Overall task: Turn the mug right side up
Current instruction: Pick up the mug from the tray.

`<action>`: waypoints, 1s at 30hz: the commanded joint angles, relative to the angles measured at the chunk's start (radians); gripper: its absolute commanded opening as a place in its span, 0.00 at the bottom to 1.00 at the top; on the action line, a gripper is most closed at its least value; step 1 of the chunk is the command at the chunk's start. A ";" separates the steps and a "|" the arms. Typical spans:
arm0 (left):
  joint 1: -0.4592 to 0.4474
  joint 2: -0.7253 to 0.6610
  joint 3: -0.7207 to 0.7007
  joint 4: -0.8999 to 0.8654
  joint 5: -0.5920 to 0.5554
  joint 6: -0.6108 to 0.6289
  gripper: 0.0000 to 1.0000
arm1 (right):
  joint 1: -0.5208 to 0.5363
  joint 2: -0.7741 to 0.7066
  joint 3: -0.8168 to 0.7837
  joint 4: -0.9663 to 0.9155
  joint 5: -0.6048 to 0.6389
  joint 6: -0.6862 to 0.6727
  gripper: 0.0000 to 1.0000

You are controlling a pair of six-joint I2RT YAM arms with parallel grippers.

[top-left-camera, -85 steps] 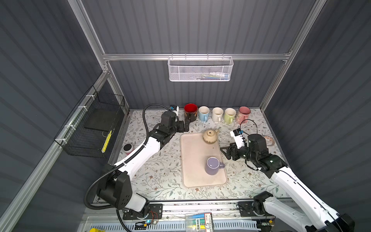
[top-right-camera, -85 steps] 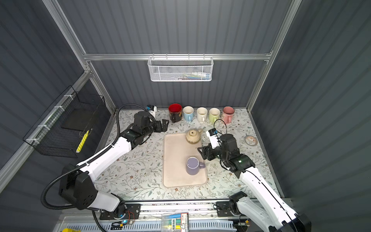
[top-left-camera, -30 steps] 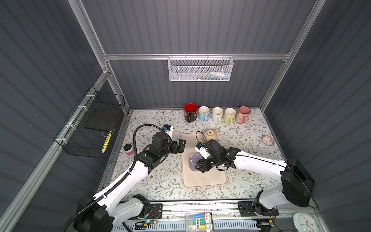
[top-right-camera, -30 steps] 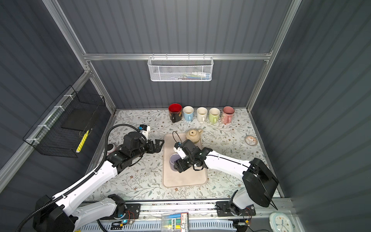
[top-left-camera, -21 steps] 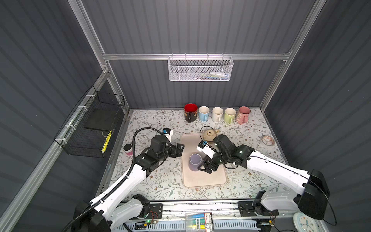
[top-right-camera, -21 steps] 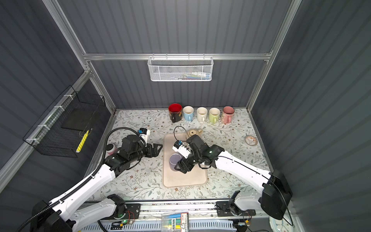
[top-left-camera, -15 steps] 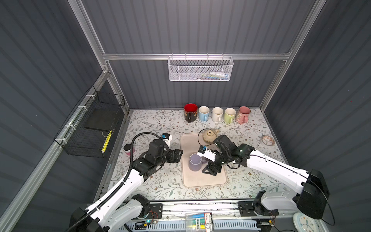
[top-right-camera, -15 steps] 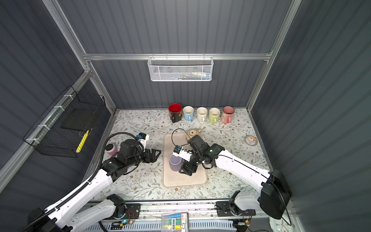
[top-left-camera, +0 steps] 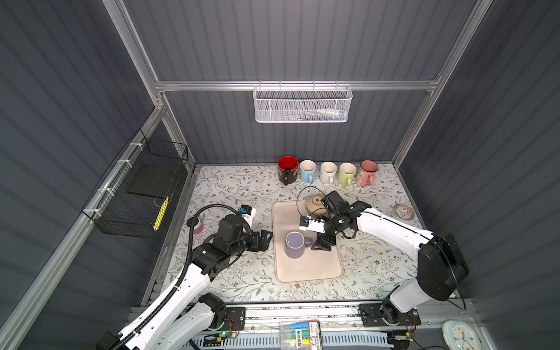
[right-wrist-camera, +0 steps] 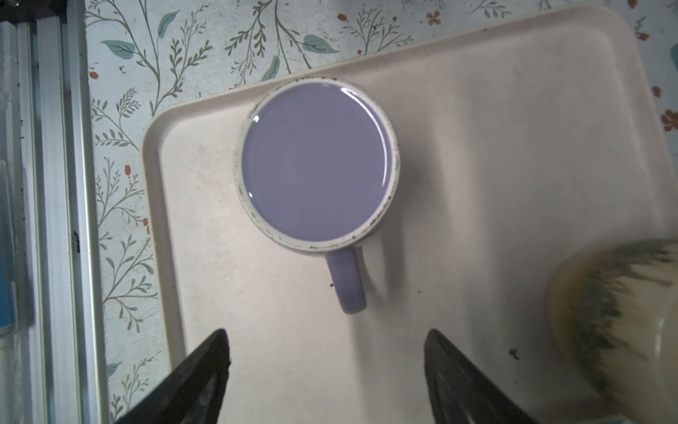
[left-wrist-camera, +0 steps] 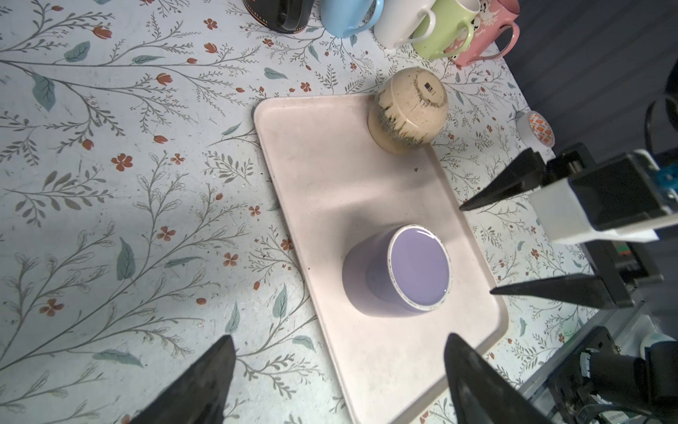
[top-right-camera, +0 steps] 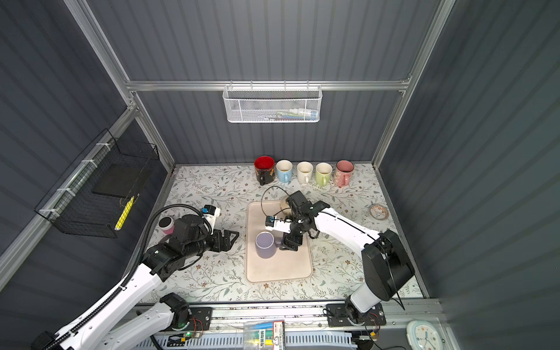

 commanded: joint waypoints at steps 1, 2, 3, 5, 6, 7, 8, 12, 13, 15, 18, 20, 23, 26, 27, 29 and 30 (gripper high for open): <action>-0.005 -0.028 0.007 -0.066 -0.007 0.029 0.91 | -0.004 0.046 0.031 -0.066 0.013 -0.106 0.82; -0.005 -0.035 0.014 -0.074 -0.011 0.034 0.92 | -0.002 0.056 0.035 -0.068 0.014 -0.119 0.82; -0.005 -0.039 0.020 -0.079 -0.016 0.036 0.93 | 0.000 0.063 0.037 -0.066 0.018 -0.131 0.81; -0.005 -0.045 0.033 -0.084 -0.019 0.041 0.93 | 0.000 0.072 0.043 -0.065 0.021 -0.143 0.80; -0.005 -0.047 0.040 -0.085 -0.019 0.040 0.94 | 0.000 0.078 0.047 -0.064 0.015 -0.146 0.79; -0.005 -0.046 0.042 -0.084 -0.019 0.042 0.94 | 0.002 0.082 0.053 -0.064 0.005 -0.149 0.79; -0.005 -0.044 0.048 -0.083 -0.018 0.042 0.94 | 0.003 0.087 0.055 -0.068 -0.014 -0.161 0.78; -0.005 -0.029 0.059 -0.087 -0.019 0.060 0.95 | 0.037 0.123 0.071 -0.075 0.002 -0.195 0.77; -0.005 -0.026 0.062 -0.087 -0.019 0.064 0.95 | 0.043 0.136 0.081 -0.083 0.010 -0.193 0.76; -0.005 -0.021 0.064 -0.090 -0.021 0.069 0.95 | 0.058 0.165 0.110 -0.100 0.021 -0.181 0.75; -0.005 -0.024 0.066 -0.091 -0.022 0.073 0.95 | 0.084 0.194 0.135 -0.114 0.035 -0.170 0.73; -0.005 -0.028 0.064 -0.092 -0.024 0.073 0.95 | 0.100 0.203 0.142 -0.121 0.048 -0.163 0.71; -0.005 -0.035 0.063 -0.096 -0.030 0.076 0.95 | 0.117 0.206 0.137 -0.123 0.059 -0.145 0.68; -0.005 -0.038 0.062 -0.098 -0.033 0.079 0.96 | 0.129 0.200 0.132 -0.129 0.061 -0.126 0.62; -0.005 -0.038 0.062 -0.096 -0.033 0.079 0.96 | 0.135 0.198 0.130 -0.128 0.061 -0.120 0.59; -0.005 -0.036 0.063 -0.094 -0.032 0.078 0.96 | 0.144 0.196 0.135 -0.129 0.106 -0.105 0.53; -0.005 -0.034 0.062 -0.090 -0.033 0.078 0.96 | 0.150 0.199 0.140 -0.130 0.116 -0.095 0.52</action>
